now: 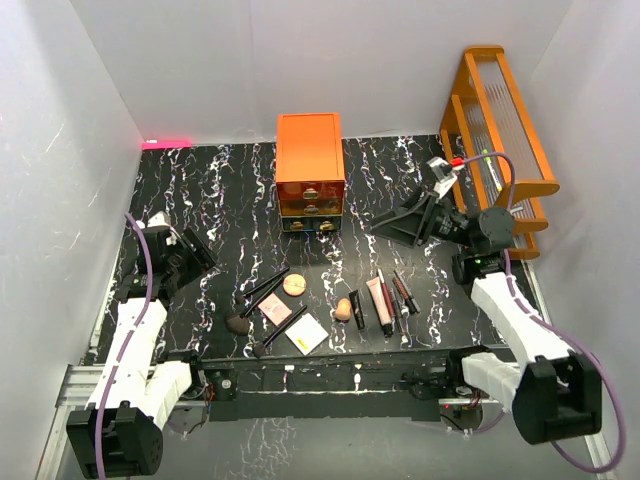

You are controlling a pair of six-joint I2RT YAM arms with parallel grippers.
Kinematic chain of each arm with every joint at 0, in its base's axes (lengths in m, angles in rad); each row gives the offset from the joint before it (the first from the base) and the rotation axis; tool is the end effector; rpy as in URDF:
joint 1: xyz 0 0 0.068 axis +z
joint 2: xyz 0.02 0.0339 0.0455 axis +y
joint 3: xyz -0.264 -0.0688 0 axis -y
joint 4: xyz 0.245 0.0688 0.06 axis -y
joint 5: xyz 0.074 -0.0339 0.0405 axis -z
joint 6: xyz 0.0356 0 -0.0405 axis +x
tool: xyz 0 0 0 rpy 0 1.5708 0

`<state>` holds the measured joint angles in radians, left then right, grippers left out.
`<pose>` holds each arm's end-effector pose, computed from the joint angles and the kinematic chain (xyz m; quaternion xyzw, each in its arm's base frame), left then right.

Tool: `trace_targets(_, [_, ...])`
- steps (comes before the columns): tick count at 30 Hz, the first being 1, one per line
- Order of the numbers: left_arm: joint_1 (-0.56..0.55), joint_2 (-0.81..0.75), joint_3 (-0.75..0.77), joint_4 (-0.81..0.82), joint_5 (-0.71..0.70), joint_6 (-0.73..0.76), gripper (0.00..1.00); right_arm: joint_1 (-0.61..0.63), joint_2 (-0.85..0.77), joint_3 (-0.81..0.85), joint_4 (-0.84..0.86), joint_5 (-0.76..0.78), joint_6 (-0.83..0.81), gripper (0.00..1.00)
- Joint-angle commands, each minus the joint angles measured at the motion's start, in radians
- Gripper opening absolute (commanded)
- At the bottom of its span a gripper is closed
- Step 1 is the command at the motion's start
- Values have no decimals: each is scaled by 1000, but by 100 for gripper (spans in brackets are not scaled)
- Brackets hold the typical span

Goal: Organize the makeup
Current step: Open the drawer in the storage box.

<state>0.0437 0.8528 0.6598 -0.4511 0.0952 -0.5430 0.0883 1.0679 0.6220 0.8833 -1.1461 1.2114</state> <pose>0.1858 0.0047 0.2585 -0.2380 0.8615 -0.1515 0.4221 0.2163 0.0517 0.3308 -0.1470 0.6254 0.6607 0.3883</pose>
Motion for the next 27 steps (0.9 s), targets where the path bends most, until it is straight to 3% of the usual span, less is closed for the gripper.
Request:
trace_targets(1, [-4, -27, 10, 7, 42, 15, 66, 148, -112, 139, -597, 190, -433, 76])
trace_targets(3, [-3, -38, 9, 13, 53, 26, 67, 215, -142, 160, -656, 247, -495, 90])
trace_targets(5, [-4, -47, 8, 17, 61, 35, 68, 267, -149, 213, -775, 301, -568, 91])
trace_targets(12, [-4, -53, 12, 19, 81, 51, 71, 401, -63, 370, -1078, 538, -728, 63])
trace_targets(15, [-5, -54, 17, 15, 81, 56, 72, 473, 11, 451, -1205, 712, -784, 48])
trace_targets(20, [-5, -56, 28, 1, 70, 66, 70, 494, 118, 535, -1304, 963, -797, 11])
trace_targets(21, [-5, -59, 29, 2, 73, 67, 68, 493, 135, 544, -1306, 992, -797, 8])
trace_targets(25, [-5, -66, 23, 5, 74, 68, 55, 493, 195, 584, -1299, 1054, -803, 8])
trace_targets(27, [-5, -64, 24, 5, 79, 67, 54, 494, 210, 600, -1287, 1074, -801, 19])
